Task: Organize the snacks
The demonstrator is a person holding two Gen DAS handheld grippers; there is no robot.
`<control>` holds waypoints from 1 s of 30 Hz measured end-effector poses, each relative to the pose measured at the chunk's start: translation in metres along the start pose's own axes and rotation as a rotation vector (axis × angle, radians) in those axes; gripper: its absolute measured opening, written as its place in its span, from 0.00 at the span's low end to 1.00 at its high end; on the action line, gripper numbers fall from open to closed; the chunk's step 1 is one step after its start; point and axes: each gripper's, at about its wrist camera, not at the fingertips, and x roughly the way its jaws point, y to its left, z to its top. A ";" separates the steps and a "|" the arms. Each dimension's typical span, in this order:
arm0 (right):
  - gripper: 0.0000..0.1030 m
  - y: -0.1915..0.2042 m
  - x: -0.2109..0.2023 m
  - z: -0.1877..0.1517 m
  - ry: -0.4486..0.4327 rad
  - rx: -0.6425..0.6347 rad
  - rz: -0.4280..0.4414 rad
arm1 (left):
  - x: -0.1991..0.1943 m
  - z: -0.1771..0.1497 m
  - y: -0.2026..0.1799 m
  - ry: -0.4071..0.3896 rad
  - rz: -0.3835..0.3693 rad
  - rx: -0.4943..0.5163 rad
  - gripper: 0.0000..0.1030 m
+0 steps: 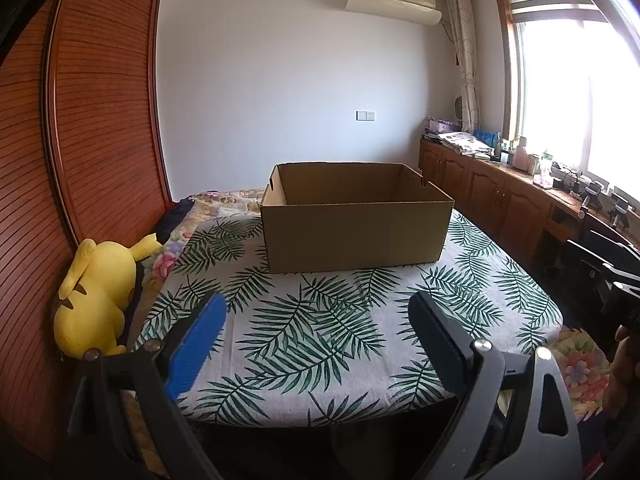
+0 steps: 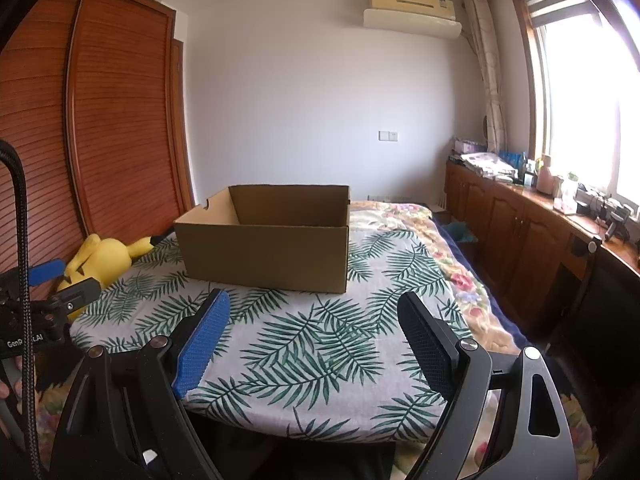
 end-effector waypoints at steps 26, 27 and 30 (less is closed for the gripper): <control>0.85 0.001 0.001 0.000 -0.005 -0.010 0.003 | -0.003 0.000 0.003 -0.002 0.003 -0.001 0.91; 0.85 0.001 0.001 0.000 -0.005 -0.010 0.002 | -0.003 0.000 0.003 -0.002 0.002 -0.001 0.91; 0.85 0.001 0.001 -0.001 -0.005 -0.011 0.002 | -0.003 0.000 0.003 -0.002 0.000 -0.001 0.91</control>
